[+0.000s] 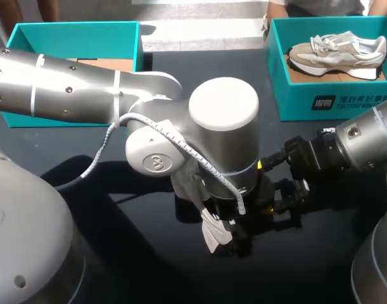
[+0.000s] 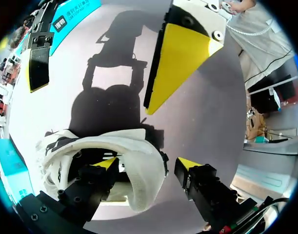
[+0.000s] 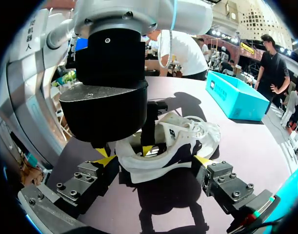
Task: Take the shoe out of the shoebox, open the shoe tongue, remove and reinsert the insole, then place the shoe into the shoebox
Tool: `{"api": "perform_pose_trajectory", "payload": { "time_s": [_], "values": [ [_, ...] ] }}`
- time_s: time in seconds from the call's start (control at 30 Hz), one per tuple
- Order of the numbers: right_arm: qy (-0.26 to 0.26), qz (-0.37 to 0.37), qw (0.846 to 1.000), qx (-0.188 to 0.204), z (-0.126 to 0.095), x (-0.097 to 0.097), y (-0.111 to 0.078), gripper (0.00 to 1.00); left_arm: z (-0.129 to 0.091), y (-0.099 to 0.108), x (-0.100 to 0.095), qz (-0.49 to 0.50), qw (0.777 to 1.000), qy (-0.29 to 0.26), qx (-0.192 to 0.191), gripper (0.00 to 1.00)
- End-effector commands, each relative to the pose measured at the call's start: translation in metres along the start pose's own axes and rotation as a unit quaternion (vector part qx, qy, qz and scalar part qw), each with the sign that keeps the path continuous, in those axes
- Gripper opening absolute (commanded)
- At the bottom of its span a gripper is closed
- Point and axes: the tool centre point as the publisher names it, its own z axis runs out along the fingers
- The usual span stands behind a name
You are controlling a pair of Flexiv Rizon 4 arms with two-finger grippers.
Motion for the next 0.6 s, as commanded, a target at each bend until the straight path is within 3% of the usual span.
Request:
{"api": "perform_pose_trajectory", "payload": {
  "time_s": [0.03, 0.07, 0.23, 0.33, 0.37, 0.6],
  "values": [
    [-0.001, 0.001, 1.000, 0.002, 0.002, 0.000, 0.001, 1.00, 0.010, -0.004, -0.001, -0.006, 1.000, 0.007, -0.005, 0.60],
    [-0.001, 0.001, 1.000, 0.002, 0.002, 0.000, 0.001, 1.00, 0.012, -0.004, -0.001, -0.007, 1.000, 0.007, -0.004, 0.49],
    [-0.001, 0.001, 1.000, 0.002, 0.002, 0.000, 0.001, 1.00, 0.021, -0.001, 0.001, -0.026, 1.000, 0.013, 0.001, 0.37],
    [-0.001, 0.001, 1.000, 0.002, 0.002, 0.000, 0.001, 1.00, 0.023, -0.001, 0.003, -0.031, 0.999, 0.015, 0.005, 0.13],
    [-0.001, 0.001, 1.000, 0.002, 0.002, 0.000, 0.001, 1.00, 0.022, -0.001, 0.003, -0.030, 0.999, 0.016, 0.007, 0.00],
    [-0.001, 0.001, 1.000, 0.002, 0.002, 0.000, 0.001, 1.00, 0.000, -0.003, 0.005, -0.017, 1.000, 0.015, 0.006, 0.00]
  ]
}}
